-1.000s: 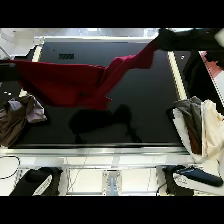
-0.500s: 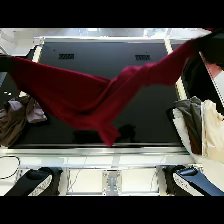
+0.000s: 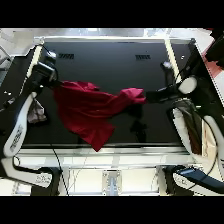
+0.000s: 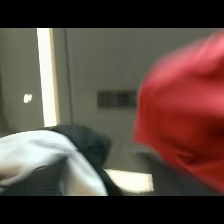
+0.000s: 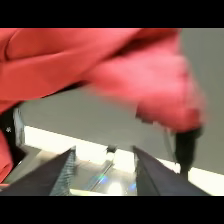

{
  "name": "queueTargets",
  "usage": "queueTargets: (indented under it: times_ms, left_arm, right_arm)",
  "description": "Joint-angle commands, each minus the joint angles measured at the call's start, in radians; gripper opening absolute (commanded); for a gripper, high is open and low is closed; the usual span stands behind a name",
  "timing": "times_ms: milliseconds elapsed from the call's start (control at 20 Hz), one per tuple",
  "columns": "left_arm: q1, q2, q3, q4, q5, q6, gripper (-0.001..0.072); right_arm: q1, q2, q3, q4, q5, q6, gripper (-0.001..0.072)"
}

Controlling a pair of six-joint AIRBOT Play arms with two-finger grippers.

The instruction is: Fold the shirts.

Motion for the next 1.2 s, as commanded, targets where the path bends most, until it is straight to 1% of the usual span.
queueTargets:
  times_ms: [0, 100, 200, 250, 350, 400, 450, 500, 550, 650, 750, 800, 850, 950, 1050, 1150]
  left_arm:
    - [0.005, -0.102, 0.003, 0.109, 0.036, -0.064, 0.07]
    - [0.005, -0.06, 0.024, 0.262, 0.042, -0.145, 0.0699]
    - [0.007, 0.044, 0.039, 0.37, 0.043, -0.283, 0.0697]
    - [0.011, 0.116, 0.039, 0.404, 0.043, -0.325, 0.0695]
    - [0.031, 0.282, 0.038, 0.406, 0.017, -0.356, 0.0695]
    - [0.05, 0.369, 0.037, 0.405, -0.037, -0.388, 0.0695]
    - [0.079, 0.445, 0.029, 0.405, -0.102, -0.439, 0.0695]
    - [0.121, 0.528, 0.0, 0.4, -0.176, -0.509, 0.0694]
    - [0.169, 0.61, -0.05, 0.361, -0.24, -0.551, 0.0694]
    - [0.278, 0.76, -0.203, 0.219, -0.275, -0.533, 0.0693]
    - [0.394, 0.894, -0.387, 0.002, -0.269, -0.534, 0.0693]
    - [0.452, 0.942, -0.479, -0.139, -0.26, -0.533, 0.0693]
    - [0.497, 0.971, -0.559, -0.282, -0.246, -0.486, 0.0693]
    - [0.575, 0.98, -0.706, -0.614, -0.239, -0.364, 0.0693]
    - [0.615, 0.949, -0.825, -0.963, -0.214, -0.216, 0.0693]
    - [0.616, 0.908, -0.897, -1.16, -0.169, -0.142, 0.0693]
  right_arm:
    - [0.0, -0.1, -0.092, 0.091, -0.159, 0.001, 0.041]
    - [0.0, -0.09, -0.054, 0.093, -0.195, 0.001, 0.041]
    - [0.0, -0.053, 0.029, 0.031, -0.168, 0.001, 0.041]
    - [0.0, -0.024, 0.083, -0.023, -0.134, 0.001, 0.041]
    - [-0.005, 0.051, 0.188, -0.139, -0.066, 0.001, 0.041]
    - [-0.014, 0.094, 0.23, -0.178, -0.04, 0.001, 0.041]
    - [-0.032, 0.145, 0.263, -0.204, -0.024, 0.001, 0.041]
    - [-0.055, 0.194, 0.281, -0.216, -0.018, 0.001, 0.0409]
    - [-0.082, 0.246, 0.286, -0.216, -0.016, 0.001, 0.0409]
    - [-0.126, 0.332, 0.286, -0.216, 0.007, 0.001, 0.0409]
    - [-0.148, 0.384, 0.286, -0.217, 0.039, -0.001, 0.0409]
    - [-0.15, 0.398, 0.286, -0.218, 0.049, -0.005, 0.0409]
    - [-0.15, 0.406, 0.286, -0.219, 0.06, -0.007, 0.0409]
    - [-0.15, 0.408, 0.285, -0.218, 0.068, -0.027, 0.0409]
    - [-0.15, 0.408, 0.285, -0.218, 0.067, -0.033, 0.0409]
    - [-0.15, 0.408, 0.285, -0.218, 0.069, -0.033, 0.0409]
